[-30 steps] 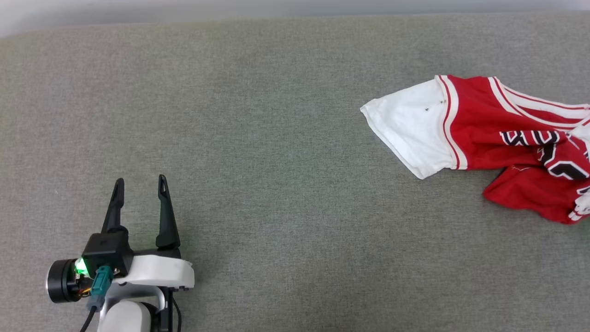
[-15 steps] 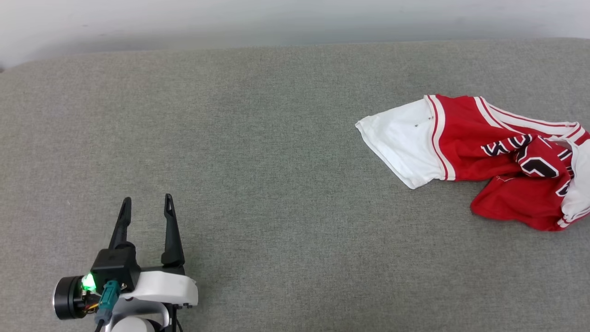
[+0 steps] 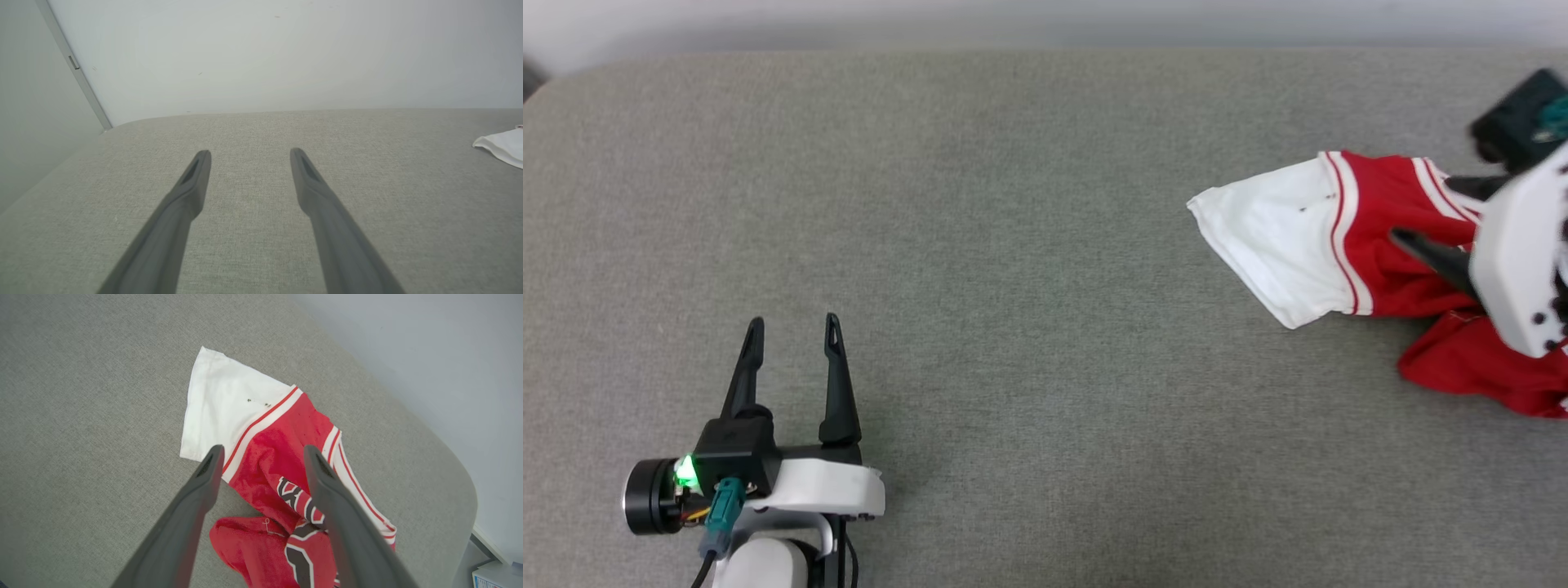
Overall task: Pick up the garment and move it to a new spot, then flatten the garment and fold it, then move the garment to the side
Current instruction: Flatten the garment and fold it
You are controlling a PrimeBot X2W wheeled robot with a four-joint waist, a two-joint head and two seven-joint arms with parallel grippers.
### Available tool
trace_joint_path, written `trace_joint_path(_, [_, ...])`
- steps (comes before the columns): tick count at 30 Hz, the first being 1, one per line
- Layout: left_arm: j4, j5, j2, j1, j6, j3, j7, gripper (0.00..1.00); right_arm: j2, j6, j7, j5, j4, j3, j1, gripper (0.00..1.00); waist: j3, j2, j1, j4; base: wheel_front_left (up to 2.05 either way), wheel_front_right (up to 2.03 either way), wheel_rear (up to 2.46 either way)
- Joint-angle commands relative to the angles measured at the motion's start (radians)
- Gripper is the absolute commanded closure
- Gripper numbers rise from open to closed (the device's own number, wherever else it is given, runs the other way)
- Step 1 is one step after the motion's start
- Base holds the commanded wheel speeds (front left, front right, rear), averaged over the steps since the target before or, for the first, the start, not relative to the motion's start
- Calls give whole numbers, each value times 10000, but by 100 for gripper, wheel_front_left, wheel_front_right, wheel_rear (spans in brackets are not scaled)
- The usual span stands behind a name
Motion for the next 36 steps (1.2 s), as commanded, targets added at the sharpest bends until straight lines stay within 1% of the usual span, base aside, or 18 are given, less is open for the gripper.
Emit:
trace_joint_path(1, [-87, 63, -40, -164, 18, -15, -25, 0, 209, -11, 372, -23, 165, 272, -246, 0, 248, -1, 0, 187, 0, 0, 0])
trace_joint_path(4, [-172, 102, -89, -329, 33, -80, -25, 0, 629, -11, 1047, 67, 635, 807, -653, 0, 578, -1, 0, 378, 0, 0, 0])
trace_joint_path(7, [-248, 154, -115, -518, 16, -166, -25, 0, 973, -11, 1349, 112, 1148, 1358, -913, 0, 930, -1, 0, 599, 0, 0, 0])
trace_joint_path(11, [-325, 220, -148, -750, -26, -253, -25, 0, 1309, -11, 1287, 215, 1874, 2015, -1091, 0, 1292, -1, 0, 851, 0, 0, 0])
trace_joint_path(17, [-268, 258, -199, -923, 30, -416, -25, 0, 1567, -11, 1071, 520, 2825, 3050, -887, 0, 1446, -1, 0, 1027, 0, 0, 0])
trace_joint_path(18, [-266, 258, -206, -924, 41, -413, -25, 0, 1572, -11, 1014, 568, 2871, 3204, -906, 55, 1439, -1, 0, 1023, 0, 0, 0])
trace_joint_path(19, [-267, 257, -210, -918, 43, -406, -25, 0, 1580, -11, 857, 626, 2871, 3307, -933, 100, 1424, -1, 0, 1014, 0, 0, 0])
trace_joint_path(25, [-227, 237, -222, -781, 74, -248, -25, 0, 1494, -9, -325, 813, 2387, 3438, -1864, 100, 1150, -1, 0, 907, 0, 0, 0])
trace_joint_path(28, [-238, 245, -227, -756, 43, -201, -25, 0, 1620, -9, -784, 961, 1908, 3616, -2177, 100, 998, -1, 0, 917, 0, 0, 0])
trace_joint_path(32, [-272, 235, -240, -713, 50, -160, -25, 0, 2108, -9, -1222, 1190, 1247, 4023, -2488, 100, 885, -1, 0, 956, 0, 0, 0])
trace_joint_path(36, [-289, 189, -250, -683, 74, -131, -25, 0, 2935, -9, -1719, 1406, 791, 4463, -2545, 100, 861, -1, 0, 1044, 0, 0, 0])
